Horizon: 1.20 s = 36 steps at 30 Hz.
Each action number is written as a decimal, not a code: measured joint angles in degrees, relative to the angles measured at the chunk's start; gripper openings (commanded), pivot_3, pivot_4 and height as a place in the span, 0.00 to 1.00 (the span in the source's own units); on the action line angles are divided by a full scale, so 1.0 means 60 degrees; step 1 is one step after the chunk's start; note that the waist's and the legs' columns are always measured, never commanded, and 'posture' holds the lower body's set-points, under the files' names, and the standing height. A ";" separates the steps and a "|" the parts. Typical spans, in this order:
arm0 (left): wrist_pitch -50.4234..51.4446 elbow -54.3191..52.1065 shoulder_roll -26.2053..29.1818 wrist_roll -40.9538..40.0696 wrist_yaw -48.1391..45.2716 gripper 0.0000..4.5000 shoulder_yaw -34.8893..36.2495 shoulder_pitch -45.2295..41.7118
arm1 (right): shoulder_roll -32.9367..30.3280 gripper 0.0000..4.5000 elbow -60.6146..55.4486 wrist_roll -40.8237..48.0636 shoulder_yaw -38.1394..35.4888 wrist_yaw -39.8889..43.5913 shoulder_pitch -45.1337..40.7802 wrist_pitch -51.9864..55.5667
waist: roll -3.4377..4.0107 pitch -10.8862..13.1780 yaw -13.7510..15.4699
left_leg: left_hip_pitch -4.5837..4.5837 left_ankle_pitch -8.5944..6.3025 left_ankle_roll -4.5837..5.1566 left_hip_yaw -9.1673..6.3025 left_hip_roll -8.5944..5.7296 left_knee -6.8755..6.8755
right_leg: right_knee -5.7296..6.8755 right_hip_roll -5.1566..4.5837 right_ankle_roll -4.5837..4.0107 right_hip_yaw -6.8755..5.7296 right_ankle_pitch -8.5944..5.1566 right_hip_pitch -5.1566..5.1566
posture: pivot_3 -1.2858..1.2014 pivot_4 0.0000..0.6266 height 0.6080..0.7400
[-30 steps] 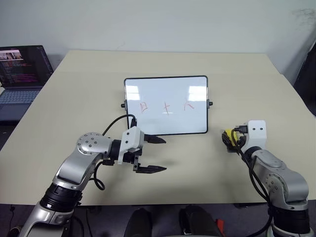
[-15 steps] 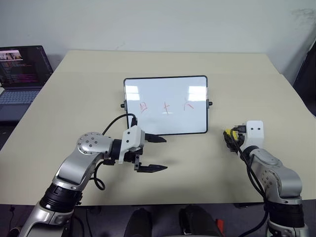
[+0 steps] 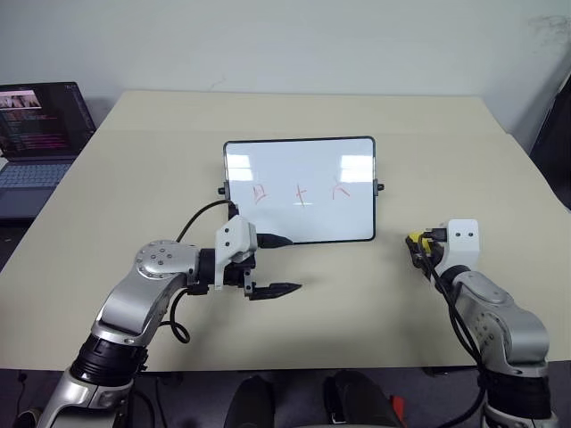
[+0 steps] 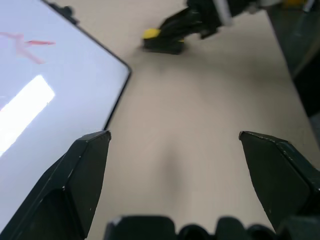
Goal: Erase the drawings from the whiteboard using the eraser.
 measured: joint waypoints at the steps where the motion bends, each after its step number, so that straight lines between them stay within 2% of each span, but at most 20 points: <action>1: 0.0186 -0.0138 0.0002 -0.0063 0.0148 1.00 0.0067 0.0133 | -0.0067 0.26 -0.0212 -0.0010 0.0011 0.0098 0.0138 -0.0002 | 0.0000 0.0000 -0.0003 | 0.0001 0.0000 0.0000 0.0000 0.0001 0.0001 | 0.0001 0.0000 0.0000 0.0000 0.0000 0.0000 | 0.52 0.24 1.00; 8: 0.0756 -0.0934 0.0336 -0.0572 0.0501 1.00 0.0473 0.0840 | -0.0382 0.26 -0.1288 0.0220 0.0014 0.0914 0.0805 -0.0076 | 0.0001 -0.0001 0.0004 | 0.0014 0.0001 -0.0001 -0.0005 0.0000 0.0001 | 0.0008 -0.0002 0.0011 -0.0005 -0.0007 0.0004 | 0.52 0.24 1.00; 17: 0.0739 -0.0875 0.0358 -0.0560 0.0773 1.00 0.0597 0.0710 | -0.0567 0.26 -0.1576 0.0710 0.0234 0.1807 0.0648 -0.0075 | 0.0000 0.0000 0.0011 | 0.0011 0.0001 -0.0001 -0.0003 -0.0005 0.0003 | 0.0008 0.0000 0.0010 -0.0005 -0.0006 0.0005 | 0.52 0.24 1.00; 26: 0.1126 -0.0886 0.0391 -0.0764 0.1252 1.00 0.1065 0.0752 | -0.0529 0.26 -0.1943 0.1264 0.0259 0.1952 0.0760 0.0018 | 0.0000 0.0000 -0.0001 | 0.0014 0.0001 -0.0001 -0.0004 -0.0001 0.0002 | 0.0007 -0.0002 0.0009 -0.0004 -0.0005 0.0005 | 0.52 0.24 1.00; 36: 0.1778 -0.1658 0.0854 -0.0931 0.1993 1.00 0.2167 0.2263 | -0.1122 0.26 -0.1479 0.1253 0.0884 0.2702 -0.0024 -0.0366 | -0.0001 0.0001 0.0001 | 0.0018 0.0001 -0.0001 -0.0004 0.0003 0.0003 | 0.0008 -0.0005 0.0007 -0.0003 -0.0005 0.0004 | 0.52 0.24 1.00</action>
